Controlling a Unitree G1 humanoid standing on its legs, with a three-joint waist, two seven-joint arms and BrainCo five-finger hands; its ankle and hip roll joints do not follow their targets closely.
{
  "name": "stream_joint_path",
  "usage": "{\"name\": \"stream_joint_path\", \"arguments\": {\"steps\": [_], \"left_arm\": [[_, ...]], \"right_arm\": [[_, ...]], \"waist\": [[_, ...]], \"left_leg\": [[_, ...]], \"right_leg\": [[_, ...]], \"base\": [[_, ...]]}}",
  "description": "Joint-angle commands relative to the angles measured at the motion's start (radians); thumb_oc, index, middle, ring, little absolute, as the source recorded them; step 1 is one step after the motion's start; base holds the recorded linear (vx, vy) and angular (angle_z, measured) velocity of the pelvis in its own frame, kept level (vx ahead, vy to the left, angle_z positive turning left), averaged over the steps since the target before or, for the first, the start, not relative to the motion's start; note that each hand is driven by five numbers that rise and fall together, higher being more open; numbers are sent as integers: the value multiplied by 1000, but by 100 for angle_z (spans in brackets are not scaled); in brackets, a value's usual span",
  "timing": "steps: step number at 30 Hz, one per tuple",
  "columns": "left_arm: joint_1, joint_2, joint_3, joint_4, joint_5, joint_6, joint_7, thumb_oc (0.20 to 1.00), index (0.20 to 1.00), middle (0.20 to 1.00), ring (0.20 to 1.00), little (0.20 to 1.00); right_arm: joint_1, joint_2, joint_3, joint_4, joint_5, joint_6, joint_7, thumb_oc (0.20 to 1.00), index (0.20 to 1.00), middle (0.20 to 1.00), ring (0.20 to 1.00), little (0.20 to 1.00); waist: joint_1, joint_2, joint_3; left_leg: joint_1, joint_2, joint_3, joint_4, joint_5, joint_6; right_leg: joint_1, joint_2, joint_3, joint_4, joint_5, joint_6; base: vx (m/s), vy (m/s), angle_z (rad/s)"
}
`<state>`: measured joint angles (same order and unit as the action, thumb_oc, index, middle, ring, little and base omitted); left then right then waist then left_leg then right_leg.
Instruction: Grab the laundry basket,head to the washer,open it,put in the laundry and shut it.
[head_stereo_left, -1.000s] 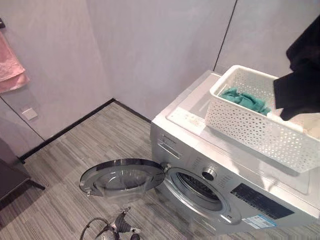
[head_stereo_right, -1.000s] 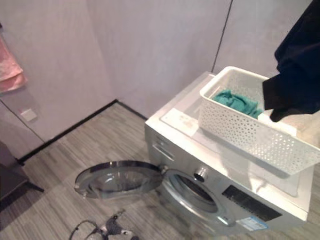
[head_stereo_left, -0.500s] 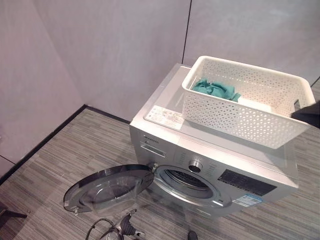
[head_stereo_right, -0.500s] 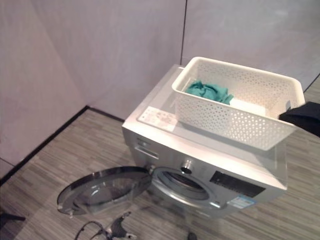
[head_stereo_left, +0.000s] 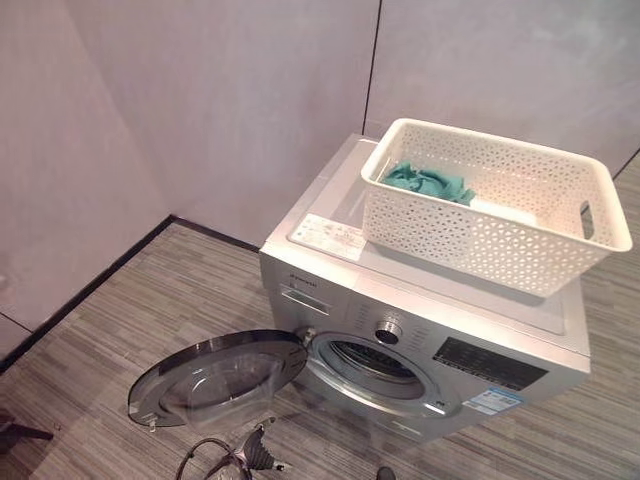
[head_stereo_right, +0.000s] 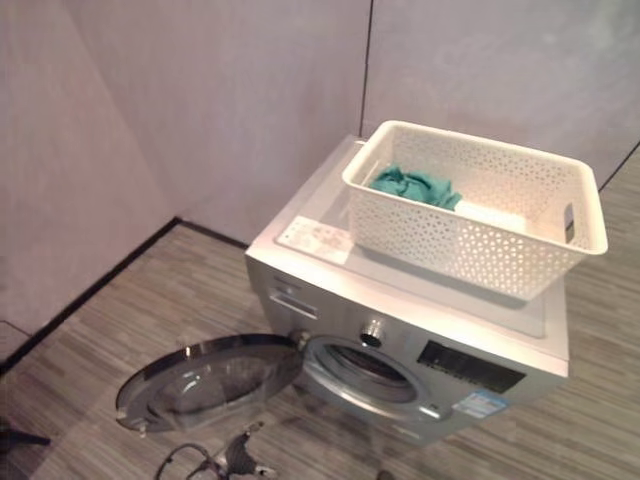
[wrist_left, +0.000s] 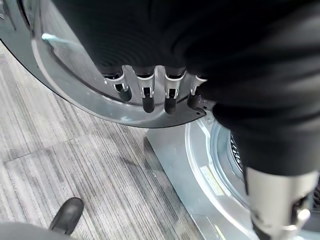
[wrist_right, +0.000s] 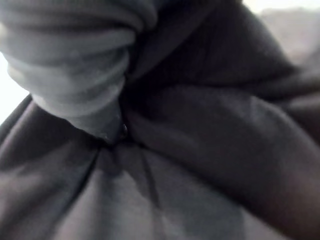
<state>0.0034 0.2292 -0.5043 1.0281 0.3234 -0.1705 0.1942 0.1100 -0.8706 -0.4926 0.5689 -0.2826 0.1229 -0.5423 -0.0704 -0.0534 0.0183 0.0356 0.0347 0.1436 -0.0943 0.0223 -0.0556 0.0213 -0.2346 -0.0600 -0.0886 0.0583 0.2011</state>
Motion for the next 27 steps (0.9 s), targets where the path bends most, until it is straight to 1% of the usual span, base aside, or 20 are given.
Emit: {"name": "stream_joint_path", "arguments": {"steps": [1,2,3,4,5,8,11,12,13,14,18,19,20,24,26,27], "left_arm": [[-69,12,-3,-8,-12,-35,32,1000,1000,1000,1000,1000],[-72,19,-8,-39,-11,-40,31,1000,1000,1000,1000,1000],[-78,47,-28,-107,2,-49,25,1000,1000,1000,1000,1000],[-74,56,-26,-116,1,-46,23,1000,1000,1000,1000,1000],[-83,70,-41,-150,13,-56,26,1000,1000,1000,1000,1000],[-107,107,-68,-203,28,-60,24,1000,1000,1000,1000,1000],[-145,117,-85,-230,23,-62,18,1000,1000,1000,1000,1000],[-145,117,-85,-230,22,-62,18,1000,1000,1000,1000,1000],[-184,115,-111,-246,22,-63,16,1000,1000,1000,1000,1000],[-192,108,-114,-246,18,-62,15,1000,1000,1000,1000,1000],[-209,71,-122,-226,3,-58,23,1000,1000,1000,1000,1000],[-209,55,-125,-224,-8,-54,26,1000,1000,1000,1000,1000],[-208,56,-124,-223,-9,-54,26,1000,1000,1000,1000,1000],[-172,42,-126,-245,-45,-55,8,1000,1000,1000,1000,1000],[-143,30,-110,-258,-111,-52,-24,1000,1000,1000,1000,1000],[-117,20,-106,-254,-137,-52,-33,1000,1000,1000,1000,1000]], "right_arm": [[-70,-13,10,-28,27,-51,-14,200,200,200,200,200],[-73,34,34,-37,45,-62,-6,200,200,200,200,200],[-82,111,77,-33,81,-75,4,200,200,200,200,200],[-83,116,81,-31,82,-77,2,200,200,200,200,200],[-89,140,97,-16,96,-82,4,200,200,200,200,200],[-90,200,148,38,116,-95,14,200,200,200,200,200],[-94,218,199,172,138,-96,36,200,200,200,200,200],[-96,218,200,174,139,-98,36,200,200,200,200,200],[-92,235,225,285,171,-98,52,200,200,200,200,200],[-79,249,242,298,166,-100,63,200,200,200,200,200],[-54,356,325,351,185,-109,116,200,200,200,200,200],[-53,404,382,364,188,-113,139,200,200,200,200,200],[-54,405,385,366,188,-113,139,200,200,200,200,200],[-36,514,493,331,220,-141,212,200,200,200,200,200],[-29,548,541,307,234,-153,246,200,200,200,200,200],[-22,570,601,270,219,-160,279,200,200,200,200,200]], "waist": [[39,-54,18],[38,-49,20],[34,-42,21],[33,-47,21],[33,-39,22],[23,-32,26],[11,-23,24],[11,-23,25],[-1,-15,24],[-6,-12,25],[-27,-3,29],[-30,0,36],[-30,-1,35],[-32,0,47],[-25,0,51],[-20,-5,49]], "left_leg": [[64,27,-51,26,-145,10],[65,28,-50,26,-145,10],[67,29,-46,25,-146,9],[69,30,-45,24,-147,9],[69,29,-44,24,-146,8],[76,33,-40,25,-145,6],[86,39,-38,22,-141,0],[86,39,-38,22,-141,0],[91,48,-42,22,-136,-6],[94,51,-45,20,-133,-8],[101,61,-41,20,-129,-12],[103,63,-38,23,-129,-10],[103,63,-37,23,-129,-10],[106,63,-26,24,-130,-9],[100,62,-25,23,-126,-10],[96,59,-24,21,-124,-9]], "right_leg": [[-4,-81,-88,62,19,43],[-4,-81,-86,59,20,43],[-1,-81,-86,52,19,44],[1,-80,-86,51,19,44],[1,-81,-86,51,19,45],[6,-79,-86,57,12,43],[13,-75,-86,72,0,39],[13,-75,-86,72,0,39],[16,-70,-88,91,-11,32],[17,-68,-90,98,-15,29],[10,-61,-78,111,-24,22],[3,-59,-71,114,-23,20],[3,-58,-69,115,-23,20],[-4,-55,-56,104,-17,18],[-7,-56,-56,94,-12,19],[-4,-60,-60,78,-3,21]], "base": [[-18,-15,3],[-36,-17,4],[-27,-11,3],[0,0,0],[-19,-2,-6],[-17,-3,0],[-3,-4,-1],[0,0,0],[2,-28,4],[7,-28,4],[0,0,0],[-16,-8,-5],[-18,-5,-9],[-2,2,-5],[-36,-6,-5],[-26,3,-6]]}}
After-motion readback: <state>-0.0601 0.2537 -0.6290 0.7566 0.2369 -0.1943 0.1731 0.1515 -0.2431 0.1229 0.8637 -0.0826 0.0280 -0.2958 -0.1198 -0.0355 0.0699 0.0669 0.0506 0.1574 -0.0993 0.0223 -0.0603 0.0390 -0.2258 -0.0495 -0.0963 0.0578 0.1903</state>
